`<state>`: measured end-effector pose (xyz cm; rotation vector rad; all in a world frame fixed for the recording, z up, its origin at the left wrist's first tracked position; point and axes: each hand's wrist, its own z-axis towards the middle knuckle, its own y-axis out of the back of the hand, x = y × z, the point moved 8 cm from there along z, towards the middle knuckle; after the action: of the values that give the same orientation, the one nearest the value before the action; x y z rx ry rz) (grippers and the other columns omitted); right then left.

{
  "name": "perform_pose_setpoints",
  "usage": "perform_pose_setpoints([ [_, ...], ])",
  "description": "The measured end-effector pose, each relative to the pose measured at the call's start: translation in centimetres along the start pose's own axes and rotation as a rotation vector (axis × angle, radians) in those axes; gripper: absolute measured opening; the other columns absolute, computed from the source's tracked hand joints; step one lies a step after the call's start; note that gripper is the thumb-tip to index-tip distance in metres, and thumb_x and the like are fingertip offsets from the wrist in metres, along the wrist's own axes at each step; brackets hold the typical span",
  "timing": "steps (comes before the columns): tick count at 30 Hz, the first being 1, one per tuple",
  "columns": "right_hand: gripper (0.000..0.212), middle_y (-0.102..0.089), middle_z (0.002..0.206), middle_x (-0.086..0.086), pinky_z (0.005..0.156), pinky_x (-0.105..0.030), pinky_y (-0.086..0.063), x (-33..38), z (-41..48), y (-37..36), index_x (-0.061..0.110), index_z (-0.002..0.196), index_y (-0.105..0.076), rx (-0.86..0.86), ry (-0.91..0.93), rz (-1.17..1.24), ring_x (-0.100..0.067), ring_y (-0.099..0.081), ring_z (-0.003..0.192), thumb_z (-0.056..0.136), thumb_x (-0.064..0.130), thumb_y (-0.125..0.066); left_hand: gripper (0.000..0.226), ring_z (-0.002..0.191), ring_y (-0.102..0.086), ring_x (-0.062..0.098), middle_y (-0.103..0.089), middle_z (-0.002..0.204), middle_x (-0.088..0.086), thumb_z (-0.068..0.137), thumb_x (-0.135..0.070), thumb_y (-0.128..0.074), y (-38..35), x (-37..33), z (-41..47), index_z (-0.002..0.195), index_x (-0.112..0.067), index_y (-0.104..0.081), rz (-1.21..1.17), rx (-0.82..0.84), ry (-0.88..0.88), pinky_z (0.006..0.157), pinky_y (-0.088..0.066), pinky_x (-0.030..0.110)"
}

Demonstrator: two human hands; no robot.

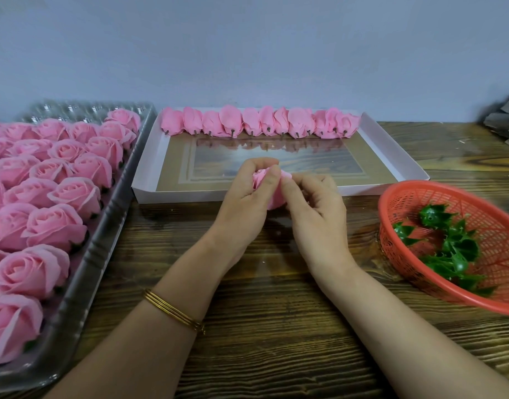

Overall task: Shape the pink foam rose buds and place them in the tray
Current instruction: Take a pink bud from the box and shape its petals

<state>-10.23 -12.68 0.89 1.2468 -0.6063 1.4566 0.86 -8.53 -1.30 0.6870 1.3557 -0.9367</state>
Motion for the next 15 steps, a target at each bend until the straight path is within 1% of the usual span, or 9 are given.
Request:
perform_pose_setpoints([
  [1, 0.031, -0.060, 0.080, -0.014, 0.077, -0.014, -0.037, 0.3, -0.1, -0.1, 0.011, 0.073, -0.070, 0.018, 0.019, -0.016, -0.012, -0.048, 0.089, 0.096, 0.028, -0.059, 0.023, 0.097, -0.061, 0.012, -0.063, 0.107, 0.001, 0.085, -0.043, -0.054, 0.0, 0.0, 0.0, 0.103, -0.031, -0.060, -0.002, 0.002, -0.004, 0.087, -0.052, 0.031],
  [2, 0.034, -0.056, 0.078, -0.012, 0.076, -0.012, -0.035, 0.6, -0.3, -0.2, 0.009, 0.072, -0.070, 0.038, 0.039, -0.032, -0.011, -0.045, 0.088, 0.096, 0.029, -0.056, 0.023, 0.094, -0.061, 0.010, -0.062, 0.104, 0.001, 0.086, -0.043, -0.055, 0.0, -0.1, 0.0, 0.103, -0.028, -0.060, -0.015, 0.006, -0.008, 0.084, -0.052, 0.028],
  [4, 0.035, -0.049, 0.076, -0.007, 0.076, -0.013, -0.034, 1.0, -0.5, -0.6, 0.008, 0.073, -0.069, 0.076, 0.077, -0.055, -0.010, -0.041, 0.087, 0.093, 0.030, -0.049, 0.024, 0.086, -0.060, 0.007, -0.061, 0.098, 0.001, 0.090, -0.041, -0.059, -0.2, -0.4, -0.1, 0.104, -0.022, -0.059, -0.059, 0.023, -0.017, 0.076, -0.052, 0.022],
  [6, 0.034, -0.045, 0.078, -0.004, 0.077, -0.014, -0.034, 1.2, -0.6, -0.8, 0.009, 0.075, -0.069, 0.100, 0.096, -0.072, -0.007, -0.039, 0.086, 0.091, 0.027, -0.045, 0.024, 0.081, -0.060, 0.005, -0.061, 0.096, 0.003, 0.090, -0.036, -0.061, -0.3, -0.5, -0.2, 0.106, -0.019, -0.058, -0.092, 0.032, -0.015, 0.072, -0.051, 0.018],
  [9, 0.026, -0.043, 0.081, -0.005, 0.076, -0.014, -0.033, 1.5, -0.8, -1.0, 0.015, 0.070, -0.060, 0.112, 0.119, -0.125, -0.007, -0.038, 0.085, 0.088, 0.025, -0.044, 0.016, 0.074, -0.059, 0.005, -0.060, 0.091, 0.003, 0.093, -0.024, -0.061, -0.2, -0.8, -0.3, 0.106, -0.016, -0.057, -0.126, 0.009, -0.012, 0.068, -0.051, 0.017],
  [11, 0.016, -0.045, 0.079, -0.005, 0.074, -0.014, -0.033, 1.8, -0.9, -1.1, 0.019, 0.073, -0.057, 0.103, 0.148, -0.158, -0.010, -0.039, 0.084, 0.085, 0.023, -0.048, 0.015, 0.075, -0.059, 0.007, -0.059, 0.091, 0.004, 0.094, -0.020, -0.060, -0.1, -0.9, -0.4, 0.107, -0.014, -0.057, -0.138, -0.011, -0.002, 0.067, -0.053, 0.020],
  [13, 0.006, -0.050, 0.080, -0.003, 0.070, -0.015, -0.036, 1.9, -1.0, -0.9, 0.018, 0.082, -0.061, 0.052, 0.163, -0.175, -0.012, -0.045, 0.081, 0.081, 0.022, -0.057, 0.011, 0.078, -0.059, 0.012, -0.060, 0.092, 0.006, 0.095, -0.018, -0.059, 0.0, -0.9, -0.4, 0.105, -0.015, -0.057, -0.158, -0.027, 0.009, 0.072, -0.054, 0.025],
  [15, 0.010, -0.055, 0.084, -0.002, 0.067, -0.014, -0.037, 1.9, -1.1, -0.5, 0.017, 0.088, -0.060, -0.004, 0.162, -0.163, -0.012, -0.051, 0.077, 0.079, 0.017, -0.066, 0.007, 0.080, -0.058, 0.014, -0.060, 0.093, 0.008, 0.095, -0.017, -0.058, 0.2, -1.0, -0.4, 0.102, -0.017, -0.057, -0.151, -0.037, 0.008, 0.075, -0.054, 0.028],
])
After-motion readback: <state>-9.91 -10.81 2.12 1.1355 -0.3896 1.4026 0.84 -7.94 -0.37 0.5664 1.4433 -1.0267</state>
